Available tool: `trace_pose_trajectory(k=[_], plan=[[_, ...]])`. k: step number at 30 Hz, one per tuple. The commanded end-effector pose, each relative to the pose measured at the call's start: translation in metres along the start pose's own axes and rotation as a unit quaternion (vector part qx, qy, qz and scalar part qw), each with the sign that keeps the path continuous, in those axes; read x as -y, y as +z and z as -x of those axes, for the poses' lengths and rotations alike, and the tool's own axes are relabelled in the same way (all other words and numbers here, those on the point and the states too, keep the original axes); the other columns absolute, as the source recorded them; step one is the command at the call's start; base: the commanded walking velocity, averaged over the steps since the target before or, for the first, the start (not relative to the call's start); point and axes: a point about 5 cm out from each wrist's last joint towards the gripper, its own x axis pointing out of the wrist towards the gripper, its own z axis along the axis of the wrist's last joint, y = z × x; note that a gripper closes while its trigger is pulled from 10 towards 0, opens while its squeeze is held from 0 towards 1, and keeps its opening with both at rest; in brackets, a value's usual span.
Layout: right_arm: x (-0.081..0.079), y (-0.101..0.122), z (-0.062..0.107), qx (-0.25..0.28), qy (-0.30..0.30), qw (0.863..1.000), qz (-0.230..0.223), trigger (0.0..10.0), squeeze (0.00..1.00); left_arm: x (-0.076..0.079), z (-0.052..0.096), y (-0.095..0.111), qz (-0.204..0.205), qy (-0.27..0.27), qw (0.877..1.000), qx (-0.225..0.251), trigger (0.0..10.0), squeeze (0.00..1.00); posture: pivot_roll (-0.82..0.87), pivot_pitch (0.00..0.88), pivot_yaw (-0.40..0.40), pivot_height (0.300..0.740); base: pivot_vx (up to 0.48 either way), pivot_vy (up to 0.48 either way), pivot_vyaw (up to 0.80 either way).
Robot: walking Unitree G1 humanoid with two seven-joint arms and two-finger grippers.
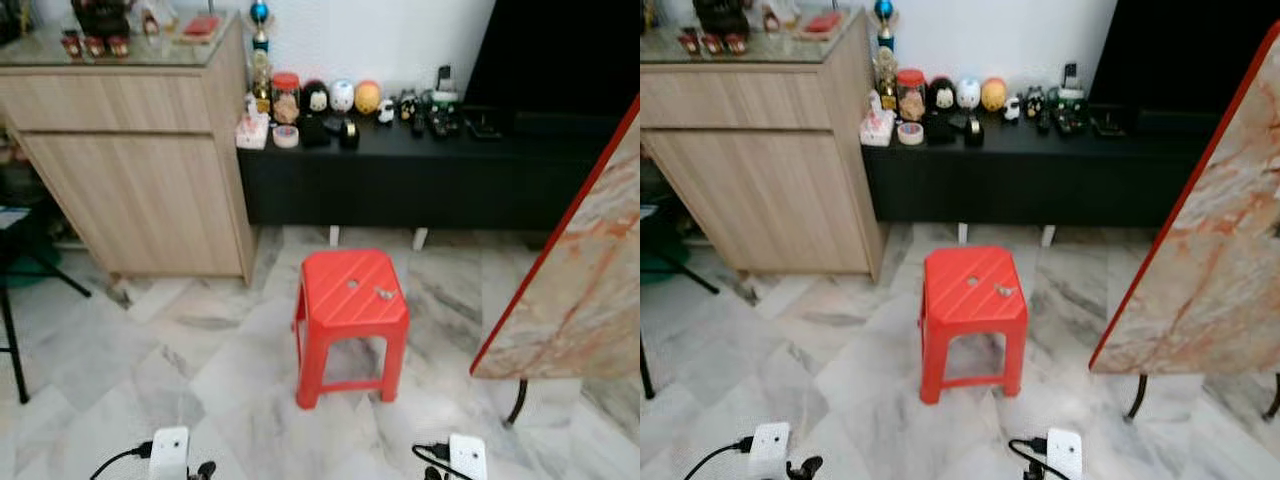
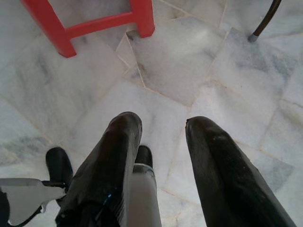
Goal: Hang keys on a hook
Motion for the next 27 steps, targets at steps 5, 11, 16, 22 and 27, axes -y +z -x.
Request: trace_pose_trajectory(k=[5,11,16,22,27], plan=[[0.0001,0.0047,-0.0008,0.007,0.002,1.000,-0.001,10.0,0.00,-0.0017,0.0008,-0.0036,-0.002,-0.001,1.000,-0.010,10.0,0.00,0.00,0.000,-0.045,0.740,0.265,0.000,0.00],[0.0001,0.0065,-0.0010,0.013,0.008,1.000,0.013,10.0,0.00,-0.0028,0.0011,-0.0046,-0.001,0.000,1.000,-0.012,10.0,0.00,0.00,0.000,-0.045,0.740,0.272,0.000,0.61],[0.0000,0.0061,-0.0008,0.014,0.006,1.000,0.001,10.0,0.00,-0.0032,0.0013,-0.0054,-0.001,0.001,1.000,-0.014,10.0,0.00,0.00,0.000,-0.046,0.740,0.272,0.000,0.12],[-0.0002,0.0061,-0.0008,0.014,0.008,1.000,0.004,10.0,0.00,-0.0030,0.0015,-0.0063,0.000,0.001,1.000,-0.015,10.0,0.00,0.00,0.000,-0.047,0.740,0.272,0.000,0.00],[-0.0006,0.0061,-0.0008,0.014,0.010,1.000,0.006,10.0,0.00,-0.0025,0.0016,-0.0068,0.000,0.000,1.000,-0.016,10.0,0.00,0.00,0.000,-0.045,0.740,0.270,0.000,0.00]])
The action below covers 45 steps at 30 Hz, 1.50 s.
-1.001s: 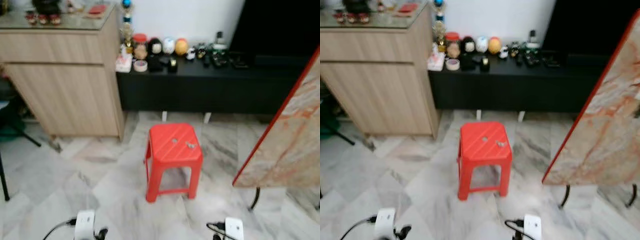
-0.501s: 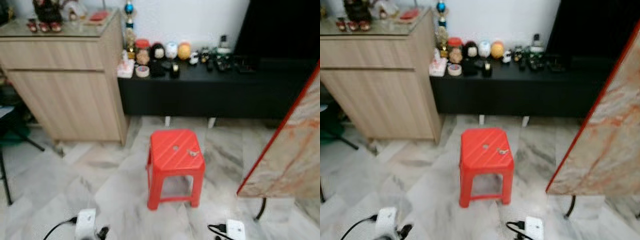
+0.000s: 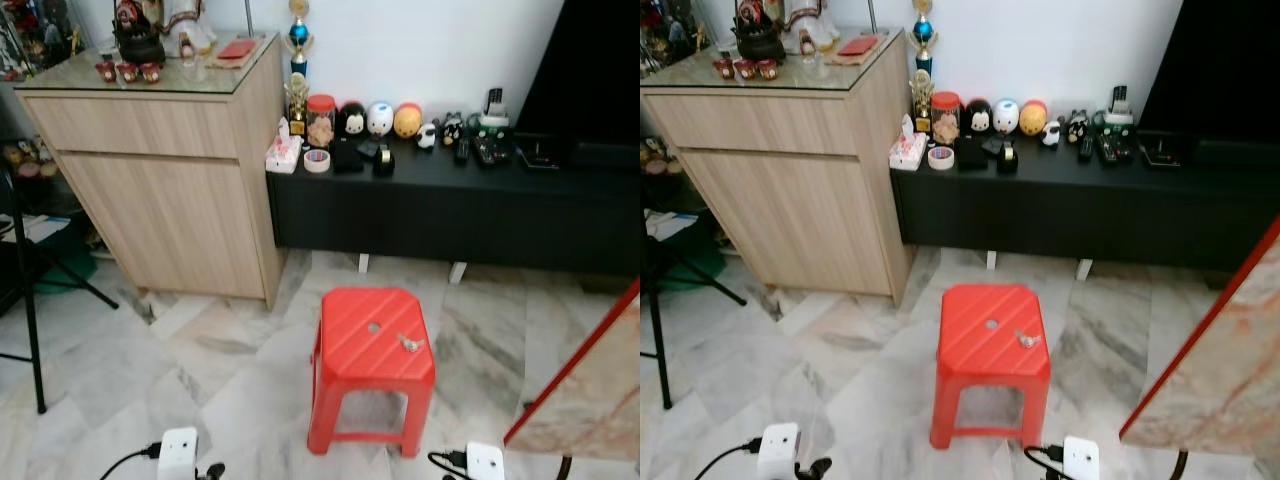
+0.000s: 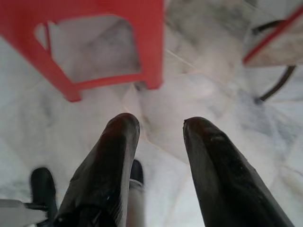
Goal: Hang keys on a hook
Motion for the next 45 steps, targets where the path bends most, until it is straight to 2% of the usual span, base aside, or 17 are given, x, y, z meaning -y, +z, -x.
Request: trace_pose_trajectory(k=[1,20,27,38,45], plan=[[-0.005,0.000,0.000,0.000,0.007,1.000,-0.002,10.0,0.00,-0.002,0.001,-0.004,-0.001,0.004,1.000,-0.009,10.0,0.00,0.00,0.000,-0.045,0.740,0.274,0.000,0.00],[-0.005,-0.001,0.000,0.002,0.007,1.000,-0.007,10.0,0.00,-0.013,0.002,-0.004,-0.001,0.009,1.000,-0.012,10.0,0.00,0.00,0.000,-0.046,0.740,0.273,0.000,0.00],[-0.005,-0.001,0.000,0.002,0.007,1.000,-0.007,10.0,0.00,-0.012,0.002,-0.004,-0.001,0.009,1.000,-0.013,10.0,0.00,0.00,0.000,-0.046,0.740,0.273,0.000,0.00],[-0.005,-0.001,0.000,0.003,0.005,1.000,-0.011,10.0,0.00,-0.012,0.002,-0.005,0.001,0.013,1.000,-0.014,10.0,0.00,0.00,0.000,-0.045,0.740,0.000,0.000,0.00],[-0.005,-0.001,0.001,0.009,0.003,1.000,-0.019,10.0,0.00,-0.019,0.004,-0.006,0.006,0.018,1.000,-0.016,10.0,0.00,0.00,0.000,-0.045,0.740,0.000,0.170,0.00]])
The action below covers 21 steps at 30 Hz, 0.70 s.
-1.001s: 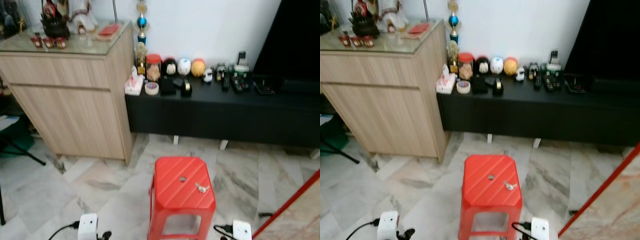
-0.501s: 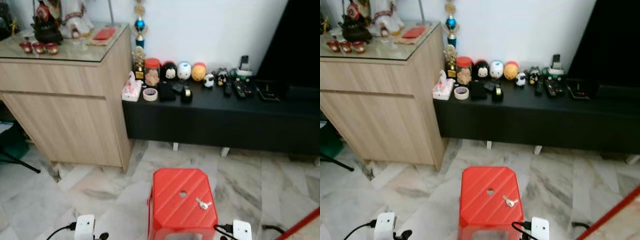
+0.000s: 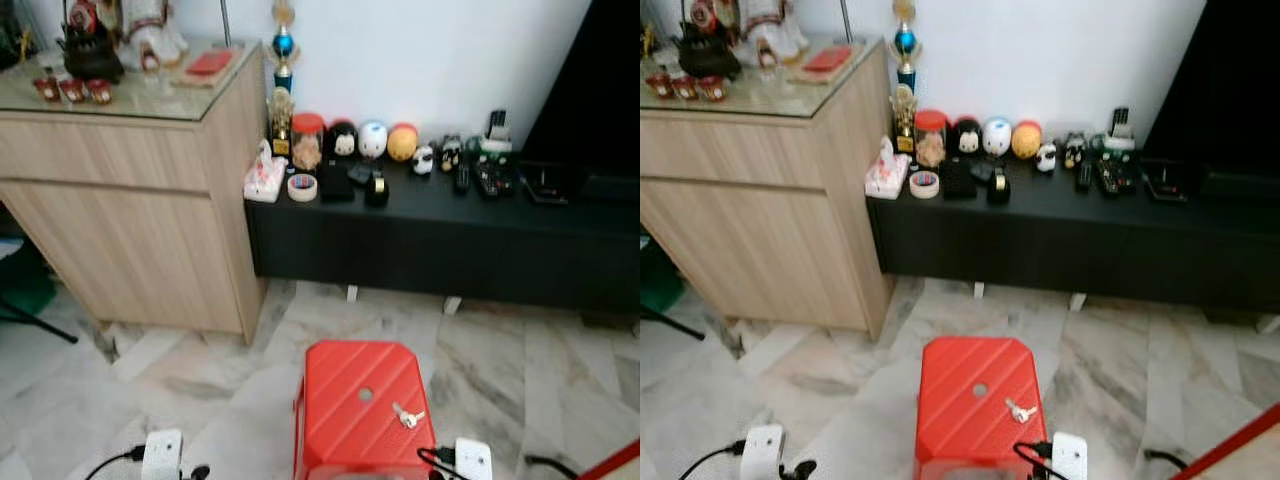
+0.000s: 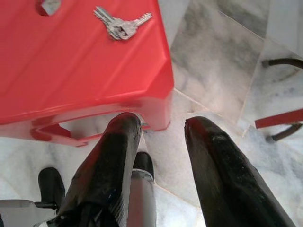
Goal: Hang keys on a hook
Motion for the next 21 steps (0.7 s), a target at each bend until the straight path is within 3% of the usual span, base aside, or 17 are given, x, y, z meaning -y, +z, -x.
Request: trace_pose_trajectory(k=[1,6,15,21], plan=[[0.0009,0.0022,-0.0002,0.007,-0.003,1.000,-0.006,10.0,0.00,-0.0062,0.0018,-0.0051,0.003,0.005,1.000,-0.010,10.0,0.00,0.00,0.000,-0.045,0.740,0.000,0.296,0.00],[0.0008,0.0027,-0.0003,0.008,-0.003,1.000,-0.007,10.0,0.00,-0.0084,0.0022,-0.0048,0.002,0.006,1.000,-0.010,10.0,0.00,0.00,0.000,-0.045,0.740,0.000,0.286,0.00],[0.0006,0.0029,-0.0003,0.010,-0.003,1.000,-0.008,10.0,0.00,-0.0070,0.0021,-0.0056,0.002,0.005,1.000,-0.011,10.0,0.00,0.00,0.000,-0.044,0.740,0.000,0.000,0.00],[0.0004,0.0030,-0.0003,0.010,-0.003,1.000,-0.008,10.0,0.00,-0.0071,0.0022,-0.0060,0.003,0.006,1.000,-0.011,10.0,0.00,0.00,0.000,-0.044,0.740,0.000,0.426,0.00]])
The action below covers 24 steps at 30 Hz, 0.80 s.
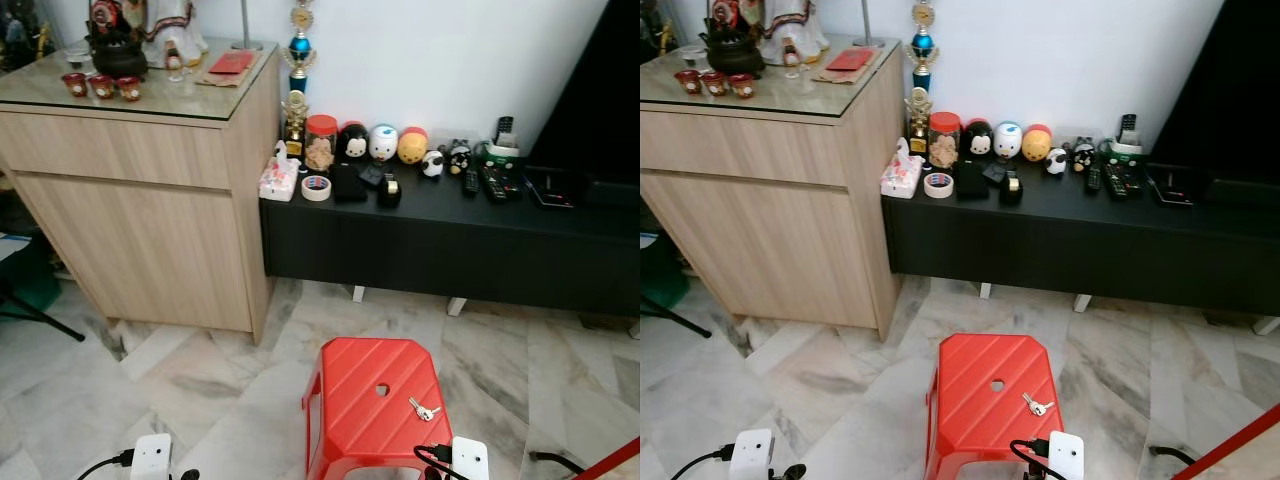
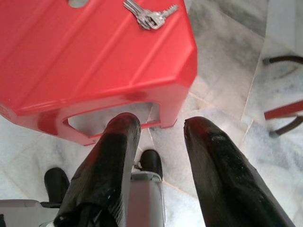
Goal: Hang keys on a hook
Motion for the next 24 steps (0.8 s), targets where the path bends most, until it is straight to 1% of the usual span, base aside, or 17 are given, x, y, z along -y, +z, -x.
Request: trace_pose_trajectory(k=[1,2,19,20,21,22,24], plan=[[-0.001,0.002,0.000,0.006,0.000,1.000,-0.003,10.0,0.00,-0.004,0.001,-0.004,0.001,0.003,1.000,-0.009,10.0,0.00,0.00,0.000,-0.044,0.740,0.000,0.412,0.00],[-0.001,0.002,0.000,0.006,0.000,1.000,-0.004,10.0,0.00,-0.004,0.001,-0.004,0.000,0.003,1.000,-0.009,10.0,0.00,0.00,0.000,-0.044,0.740,0.000,0.382,0.00],[-0.002,0.002,0.000,0.006,0.001,1.000,-0.003,10.0,0.00,-0.005,0.001,-0.004,-0.006,0.002,1.000,-0.010,10.0,0.00,0.00,0.000,-0.043,0.740,0.000,0.000,0.00],[-0.002,0.002,0.000,0.006,0.001,1.000,-0.003,10.0,0.00,-0.004,0.001,-0.004,-0.008,0.001,1.000,-0.009,10.0,0.00,0.00,0.000,-0.043,0.740,0.000,0.000,0.00],[-0.002,0.002,0.000,0.006,0.001,1.000,-0.003,10.0,0.00,0.001,0.000,-0.003,-0.011,-0.002,1.000,-0.007,10.0,0.00,0.00,0.000,-0.043,0.740,0.000,0.000,0.00],[-0.002,0.002,0.000,0.006,0.001,1.000,-0.003,10.0,0.00,0.001,0.000,-0.003,-0.011,-0.002,1.000,-0.007,10.0,0.00,0.00,0.000,-0.043,0.740,0.000,0.000,0.00],[-0.002,0.002,0.000,0.006,0.002,1.000,-0.003,10.0,0.00,0.009,-0.001,-0.003,-0.015,-0.006,1.000,-0.004,10.0,0.00,0.00,0.000,-0.043,0.740,0.000,-0.274,0.00]])
